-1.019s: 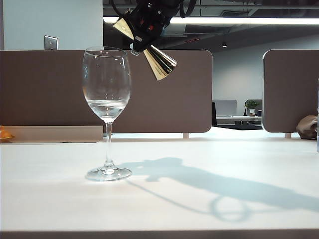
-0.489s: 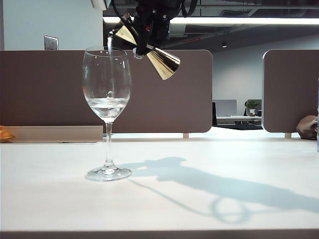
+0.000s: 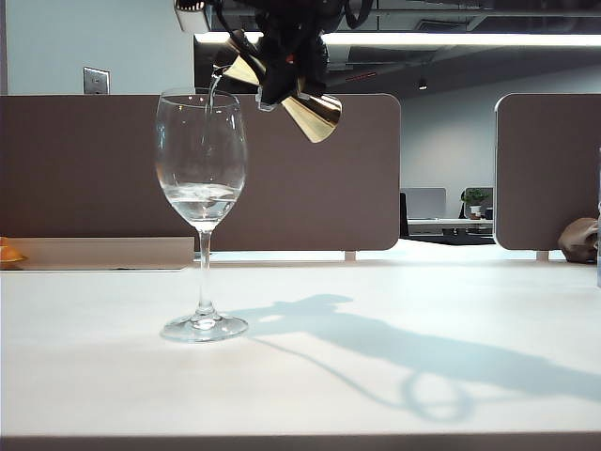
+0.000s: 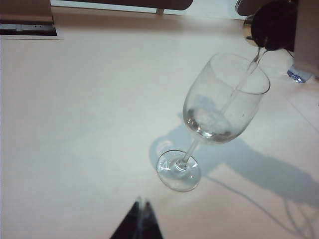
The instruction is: Pick up the jigger and pour the water inside into the glass.
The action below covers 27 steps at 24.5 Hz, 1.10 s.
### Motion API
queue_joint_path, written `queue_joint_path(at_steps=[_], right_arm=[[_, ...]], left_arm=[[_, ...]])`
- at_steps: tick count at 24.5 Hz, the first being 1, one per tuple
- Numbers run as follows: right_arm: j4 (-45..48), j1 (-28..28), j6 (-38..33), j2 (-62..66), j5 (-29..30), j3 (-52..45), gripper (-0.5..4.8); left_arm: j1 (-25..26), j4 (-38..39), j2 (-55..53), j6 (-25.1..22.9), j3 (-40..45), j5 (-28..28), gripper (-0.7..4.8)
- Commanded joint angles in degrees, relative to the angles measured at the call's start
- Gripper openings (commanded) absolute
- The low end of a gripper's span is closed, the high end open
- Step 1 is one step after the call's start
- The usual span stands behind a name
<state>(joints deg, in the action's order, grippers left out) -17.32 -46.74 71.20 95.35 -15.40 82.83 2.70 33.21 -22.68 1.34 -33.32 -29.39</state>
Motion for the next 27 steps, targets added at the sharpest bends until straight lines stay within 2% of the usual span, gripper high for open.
queue_joint_path(at_steps=[1,6,11,24,27], right_arm=[[2.9,-0.1,4.2,-0.3,-0.2,0.4,-0.01],[7.4,-0.1,10.3,-0.3,-0.4,0.4,-0.01],[10.2,-0.1,12.8,-0.3,-0.3,0.4,-0.01],[11.7,-0.2,23.5,-0.3,-0.1,0.4,-0.01],[12.2,-0.1,23.8,-0.3,-0.1,0.4,-0.01]], left_arm=[[0.0,-0.7,0.0,0.2,-0.1,-0.2,-0.06],[0.0,-0.7,0.0,0.2,-0.1,-0.2,-0.05],[0.0,-0.7,0.0,0.2,-0.1,-0.2,-0.05],[0.0,-0.7,0.0,0.2,-0.1,-0.2,-0.06],[0.0,-0.7,0.0,0.2,-0.1,-0.2,-0.06]])
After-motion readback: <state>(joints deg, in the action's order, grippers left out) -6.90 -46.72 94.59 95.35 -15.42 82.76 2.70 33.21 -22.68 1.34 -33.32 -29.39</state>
